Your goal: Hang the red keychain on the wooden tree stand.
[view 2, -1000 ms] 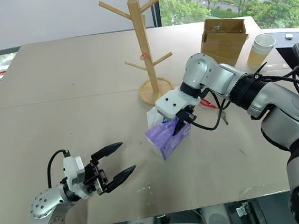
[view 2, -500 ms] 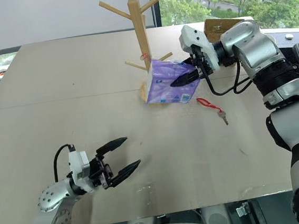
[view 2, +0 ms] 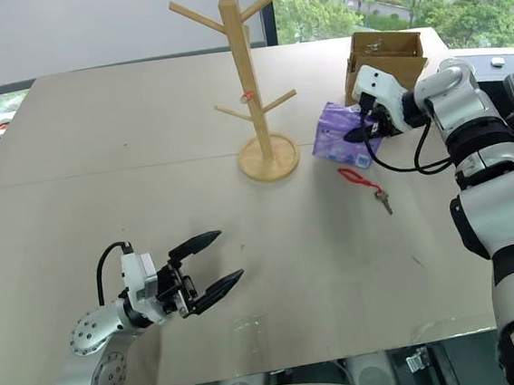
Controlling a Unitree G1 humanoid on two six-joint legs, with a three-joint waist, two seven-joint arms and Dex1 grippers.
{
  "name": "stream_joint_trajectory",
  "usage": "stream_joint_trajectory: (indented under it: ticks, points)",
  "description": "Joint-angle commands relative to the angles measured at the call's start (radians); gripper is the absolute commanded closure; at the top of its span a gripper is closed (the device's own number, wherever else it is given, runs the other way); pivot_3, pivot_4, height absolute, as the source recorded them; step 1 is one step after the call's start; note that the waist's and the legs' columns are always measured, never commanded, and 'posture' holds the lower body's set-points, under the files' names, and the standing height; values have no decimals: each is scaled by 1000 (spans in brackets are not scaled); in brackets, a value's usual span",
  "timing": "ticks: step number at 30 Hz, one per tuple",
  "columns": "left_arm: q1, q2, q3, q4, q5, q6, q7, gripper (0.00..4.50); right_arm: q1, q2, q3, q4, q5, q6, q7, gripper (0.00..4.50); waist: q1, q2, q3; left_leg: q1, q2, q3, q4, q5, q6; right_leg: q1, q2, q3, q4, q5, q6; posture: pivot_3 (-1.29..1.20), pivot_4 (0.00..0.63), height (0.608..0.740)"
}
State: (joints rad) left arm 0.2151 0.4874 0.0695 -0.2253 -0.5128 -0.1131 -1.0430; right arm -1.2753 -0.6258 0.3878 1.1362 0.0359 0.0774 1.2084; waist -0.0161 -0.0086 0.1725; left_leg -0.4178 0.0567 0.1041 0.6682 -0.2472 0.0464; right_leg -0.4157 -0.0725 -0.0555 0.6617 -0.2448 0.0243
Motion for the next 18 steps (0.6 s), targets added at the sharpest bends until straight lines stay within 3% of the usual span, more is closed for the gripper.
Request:
stream_joint_trajectory:
  ticks: [1, 14, 18]
  points:
    - [1, -1, 3, -14, -2, -8, 2, 0, -57, -35, -59, 68, -53, -51, -56, 3190, -1, 0, 0, 0, 0, 0, 0, 0, 0, 0, 0, 0, 0, 0, 0, 0, 150, 740]
    - [-20, -8, -4, 3, -1, -6, -5, 0, -65, -125, -136, 179, -183, -70, -184, 3190, -5, 1, 0, 1, 0, 1, 0, 1, -1, 0, 1, 1, 0, 0, 0, 0, 150, 740]
    - [-21, -6, -3, 4, -2, -7, -7, 0, -67, -126, -165, 185, -193, -52, -186, 1829, -7, 1, 0, 1, 0, 1, 0, 1, -1, 0, 1, 2, 0, 0, 0, 0, 150, 740]
